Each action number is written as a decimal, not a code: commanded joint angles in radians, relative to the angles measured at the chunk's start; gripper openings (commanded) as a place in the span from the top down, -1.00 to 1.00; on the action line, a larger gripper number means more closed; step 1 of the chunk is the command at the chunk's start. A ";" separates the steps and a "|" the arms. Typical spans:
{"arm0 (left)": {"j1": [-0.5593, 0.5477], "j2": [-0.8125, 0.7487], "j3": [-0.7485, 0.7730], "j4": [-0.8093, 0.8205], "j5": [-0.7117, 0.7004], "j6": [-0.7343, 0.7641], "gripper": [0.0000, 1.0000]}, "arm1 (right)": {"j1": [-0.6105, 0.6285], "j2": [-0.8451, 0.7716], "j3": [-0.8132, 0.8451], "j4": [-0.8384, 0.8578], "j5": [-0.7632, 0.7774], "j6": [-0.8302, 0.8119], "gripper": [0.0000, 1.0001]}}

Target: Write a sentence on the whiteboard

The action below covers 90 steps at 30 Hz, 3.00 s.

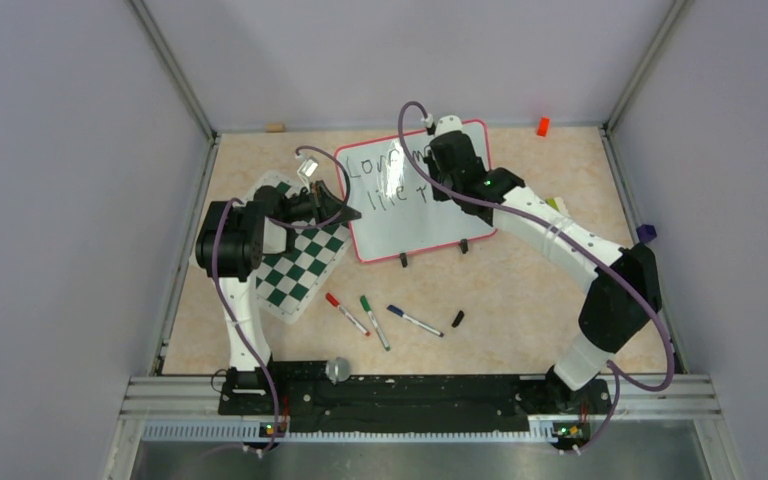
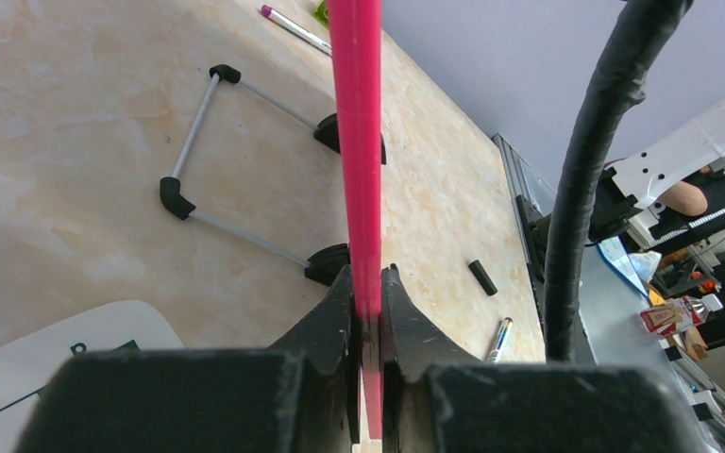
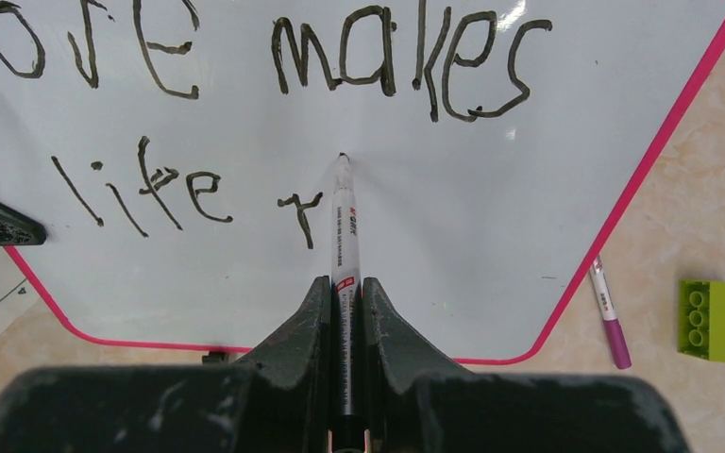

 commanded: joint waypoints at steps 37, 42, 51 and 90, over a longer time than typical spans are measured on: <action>-0.002 -0.031 -0.006 0.117 0.028 0.087 1.00 | -0.007 -0.100 -0.059 -0.004 -0.017 0.035 1.00; -0.002 -0.032 -0.005 0.117 0.028 0.087 1.00 | -0.007 -0.091 -0.064 -0.005 -0.018 0.041 1.00; -0.002 -0.031 -0.005 0.117 0.028 0.087 1.00 | -0.007 -0.042 -0.008 0.000 -0.006 0.028 1.00; -0.002 -0.030 -0.006 0.117 0.029 0.087 1.00 | -0.007 -0.095 -0.051 -0.027 -0.017 0.063 1.00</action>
